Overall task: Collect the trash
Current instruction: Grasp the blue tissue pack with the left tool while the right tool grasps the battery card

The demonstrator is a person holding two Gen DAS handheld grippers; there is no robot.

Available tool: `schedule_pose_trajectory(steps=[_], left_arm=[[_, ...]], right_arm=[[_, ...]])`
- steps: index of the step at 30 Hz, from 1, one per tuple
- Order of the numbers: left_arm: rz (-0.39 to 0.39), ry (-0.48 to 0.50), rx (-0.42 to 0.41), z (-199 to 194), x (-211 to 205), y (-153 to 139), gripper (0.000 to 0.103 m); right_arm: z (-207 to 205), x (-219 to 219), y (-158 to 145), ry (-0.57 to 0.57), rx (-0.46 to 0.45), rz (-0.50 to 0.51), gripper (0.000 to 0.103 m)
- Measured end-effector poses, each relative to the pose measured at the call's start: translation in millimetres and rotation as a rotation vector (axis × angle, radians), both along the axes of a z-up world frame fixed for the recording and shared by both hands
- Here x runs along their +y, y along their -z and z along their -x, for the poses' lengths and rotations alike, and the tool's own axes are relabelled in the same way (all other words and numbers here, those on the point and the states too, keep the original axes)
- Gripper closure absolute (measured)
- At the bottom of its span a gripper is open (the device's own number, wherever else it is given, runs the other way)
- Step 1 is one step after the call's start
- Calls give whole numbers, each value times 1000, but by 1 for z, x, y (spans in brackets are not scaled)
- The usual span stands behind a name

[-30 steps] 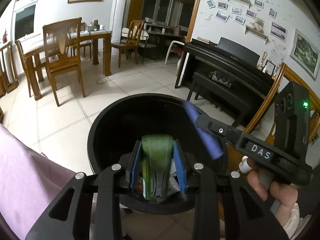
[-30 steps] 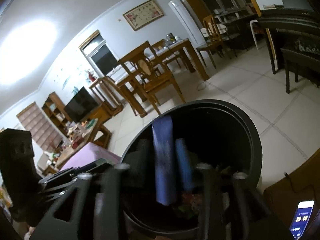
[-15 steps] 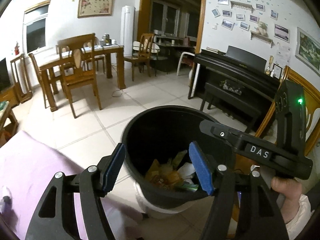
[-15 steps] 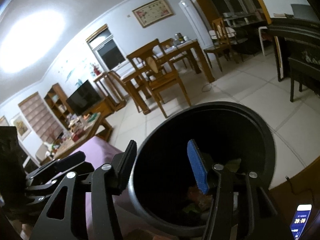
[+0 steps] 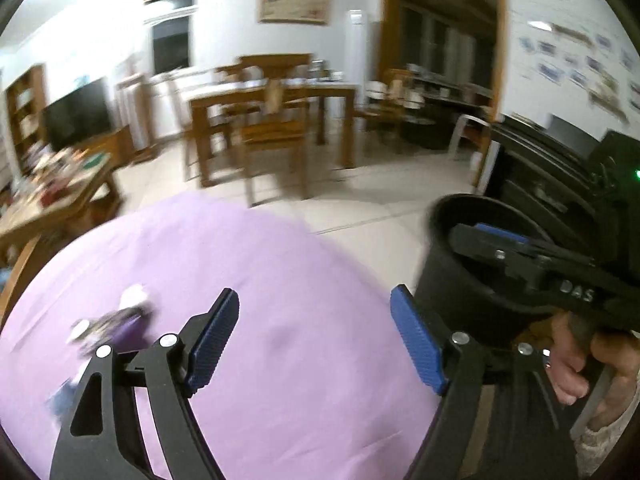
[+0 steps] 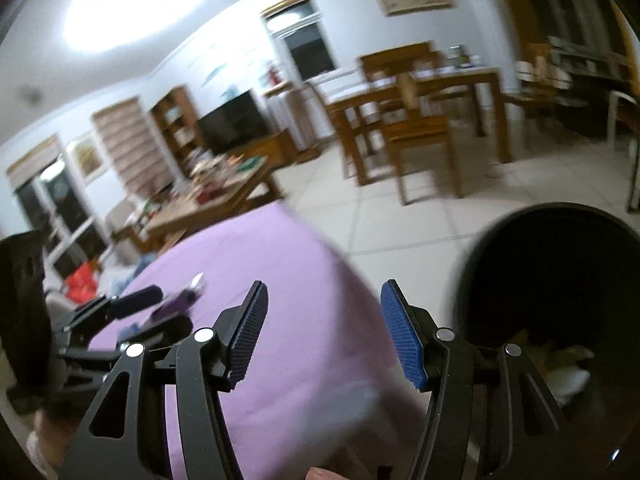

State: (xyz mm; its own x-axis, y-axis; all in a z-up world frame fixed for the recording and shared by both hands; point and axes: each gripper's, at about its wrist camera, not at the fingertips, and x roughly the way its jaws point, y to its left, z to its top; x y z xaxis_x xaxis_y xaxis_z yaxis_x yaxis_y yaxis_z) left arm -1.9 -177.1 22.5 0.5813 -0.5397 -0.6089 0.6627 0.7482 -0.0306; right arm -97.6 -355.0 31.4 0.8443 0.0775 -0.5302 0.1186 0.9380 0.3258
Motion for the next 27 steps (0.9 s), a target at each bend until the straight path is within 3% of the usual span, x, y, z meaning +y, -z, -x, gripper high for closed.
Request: schedule_pose_trajectory(steps=[5,6,9,15,19,23,27], left_arm=[[-15,-168,37,-32,77,6,25],[-20,-207,50,-38,95,9,25],[-26,-301,97,-50,135,15,25],[-13,-369,235,-68,175,40,27],[-32,-353,281,-76,174,53,50],[-28,-347,295,-80,177,56,60],[-7,-347,304,-83,182,57,71]], right_arm=[[-53,75,5,-179,41,52,43],[-64,89,6,-214,49,64,37],[-94,130,9,-301,71,103,34],[-170,219,11,-495,112,263,34],[-207,264,28,-613,168,381,34],[-245,295,50,-702,280,442,33],[-256,295,61,-729,335,474,32]])
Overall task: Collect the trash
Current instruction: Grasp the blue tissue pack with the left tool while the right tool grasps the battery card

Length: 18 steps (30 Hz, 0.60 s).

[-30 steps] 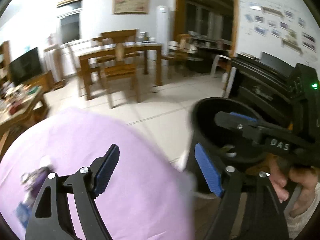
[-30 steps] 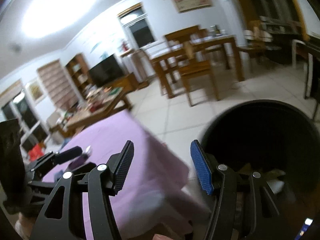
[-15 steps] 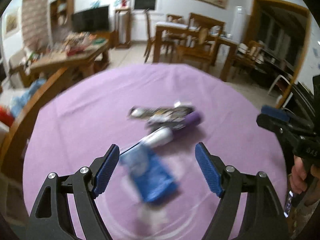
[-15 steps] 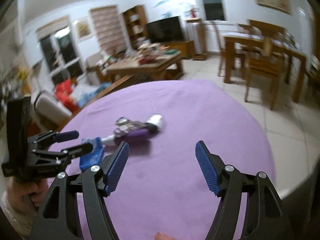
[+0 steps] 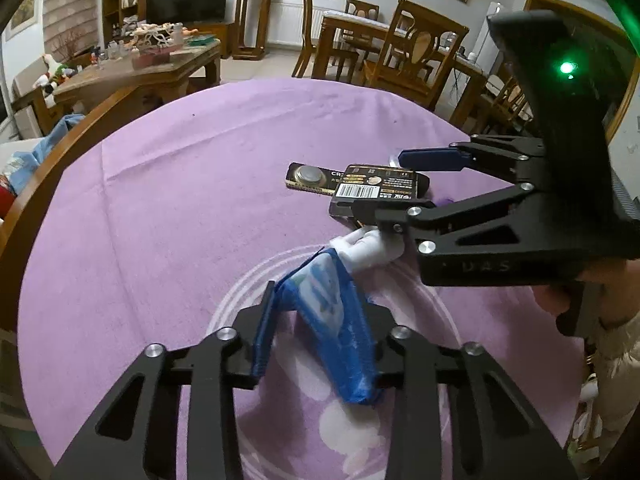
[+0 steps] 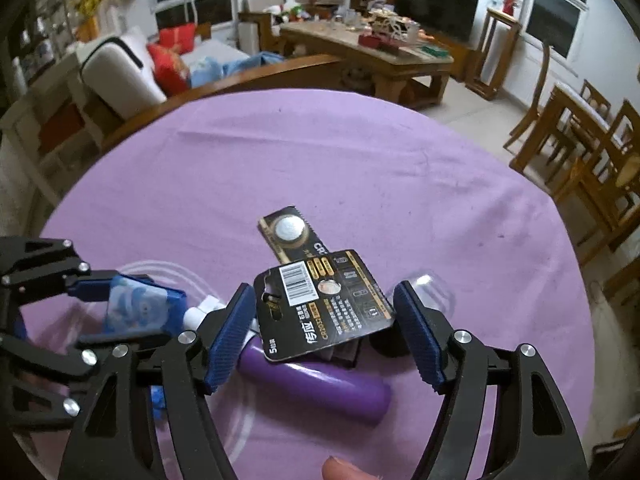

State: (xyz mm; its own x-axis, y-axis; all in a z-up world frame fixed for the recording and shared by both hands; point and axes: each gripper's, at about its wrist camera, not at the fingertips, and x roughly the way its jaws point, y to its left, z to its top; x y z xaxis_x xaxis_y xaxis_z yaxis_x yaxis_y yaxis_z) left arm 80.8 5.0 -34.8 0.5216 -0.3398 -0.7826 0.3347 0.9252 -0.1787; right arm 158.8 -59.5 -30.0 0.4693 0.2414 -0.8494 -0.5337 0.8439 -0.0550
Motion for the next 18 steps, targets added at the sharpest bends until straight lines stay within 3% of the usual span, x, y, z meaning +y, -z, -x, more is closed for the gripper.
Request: schedule_pose_trajectory(steps=[3,7,18], left_arm=[[29,0,10,1,5,3,74],[42,-7,-11,3,7,0,77],[97,-6,-101,22,8,-30,79]], right_arm=[[4,-4,3,5,23,-11,34],[18,-13,0,40,-20,-43,35],[101,-130,-52,199,-73,-497,35]])
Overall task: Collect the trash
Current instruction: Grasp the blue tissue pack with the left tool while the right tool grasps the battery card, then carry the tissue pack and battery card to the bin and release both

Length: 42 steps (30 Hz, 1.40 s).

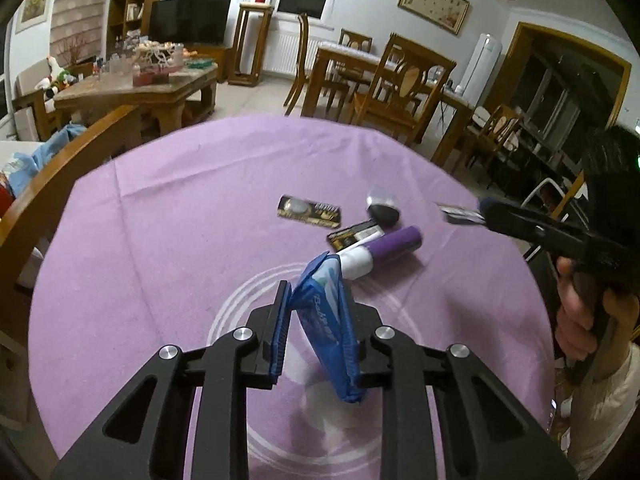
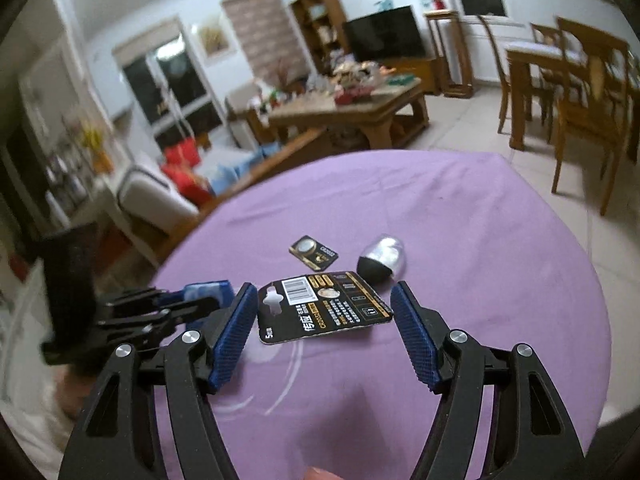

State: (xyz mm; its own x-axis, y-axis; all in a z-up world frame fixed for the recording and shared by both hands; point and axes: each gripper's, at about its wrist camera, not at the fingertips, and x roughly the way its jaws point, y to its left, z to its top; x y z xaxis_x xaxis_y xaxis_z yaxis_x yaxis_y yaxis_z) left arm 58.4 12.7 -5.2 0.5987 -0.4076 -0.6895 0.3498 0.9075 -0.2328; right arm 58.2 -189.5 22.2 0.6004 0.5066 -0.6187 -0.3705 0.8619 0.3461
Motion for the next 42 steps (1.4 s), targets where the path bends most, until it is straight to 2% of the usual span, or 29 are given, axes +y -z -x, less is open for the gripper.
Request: schedule_pose_trajectory(steps=[5,11,17,23,30,35,42], left_arm=[[27,45,-30,8,-21,-15,79],[63,145,-63,19,-72,-33,79],[80,296,-87,34,-146,-44,79],[87,463,-86,46,-233,-37,79],[81,596,-51,57,-307,-22,79],[73,657,-42,70,-339,-18,79],[43,724,-49,87,-374,-14,79]], right_arm=[[40,-60,-14,76,-24,-129,34],[83,-116,-26,160,-52,-176,34],[127,-170,-36,276,-93,-209,34],[189,-245,-36,435,-123,-209,34],[258,-318,-23,606,-131,-212,34],[295,-347,-12,679,-137,-218,34],[323,-369,1,758,-134,-212,34]])
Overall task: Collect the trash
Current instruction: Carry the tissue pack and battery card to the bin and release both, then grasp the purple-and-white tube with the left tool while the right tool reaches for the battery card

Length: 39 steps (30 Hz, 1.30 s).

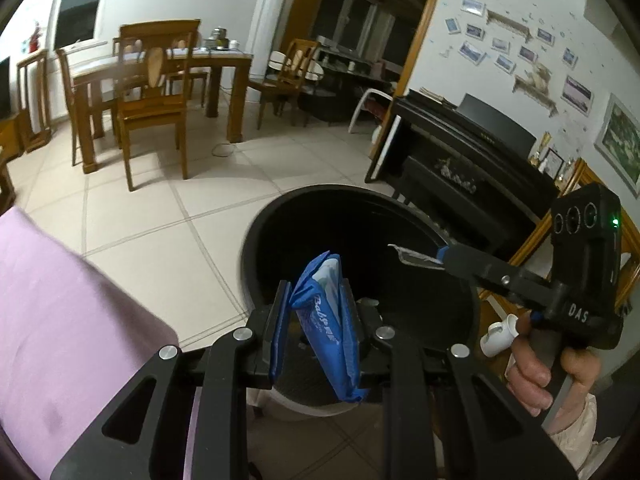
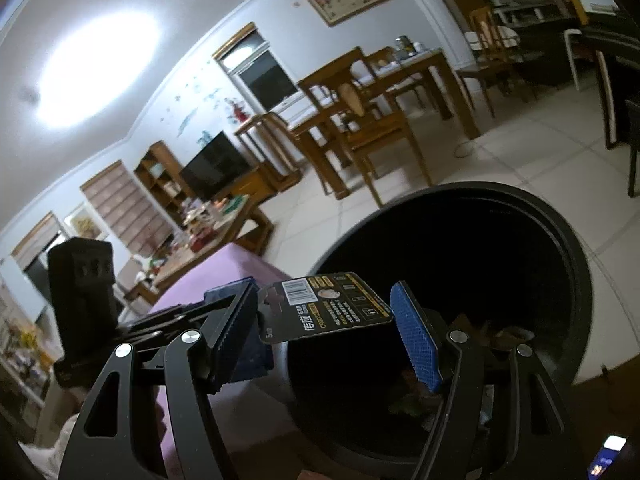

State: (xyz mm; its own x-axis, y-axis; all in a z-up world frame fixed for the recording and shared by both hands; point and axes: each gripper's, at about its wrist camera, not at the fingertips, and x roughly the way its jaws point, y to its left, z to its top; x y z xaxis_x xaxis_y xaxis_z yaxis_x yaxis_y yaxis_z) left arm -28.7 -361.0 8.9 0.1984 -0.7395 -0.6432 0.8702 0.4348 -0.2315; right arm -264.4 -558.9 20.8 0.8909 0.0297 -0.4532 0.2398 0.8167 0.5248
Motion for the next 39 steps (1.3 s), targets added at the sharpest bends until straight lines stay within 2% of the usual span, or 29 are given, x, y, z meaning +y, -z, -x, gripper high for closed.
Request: schedule_pose_trajectory(steps=[9,16,20,21,22,24,27,34,39], left_arm=[[-48,66,-20,17,-36,8,79],[-73,92,-31,22,-48,13,79],[-90,91,-65,25,-52,11,76],[-95,90,-73,25,-52,10,65],[-99,83,-82,26,-52,9,42],[-86,59,-124,29,-48,5,21],[-80,49,-169,34,-40,-1,21],[-75,15,-221,34,-15,-11,20],[-71,-25,-266,30,14,-16,17]], right_arm=[[18,-15,13,66,13,-9,34],[27,-23,20,97,14,-32,34],[26,-22,17,109,16,-38,33],[25,-21,17,110,19,-40,33],[23,-23,17,109,21,-44,32],[21,-19,15,107,13,-53,22],[20,-12,11,107,7,-48,17],[3,10,0,72,20,-13,16],[-25,36,-10,23,39,17,16]])
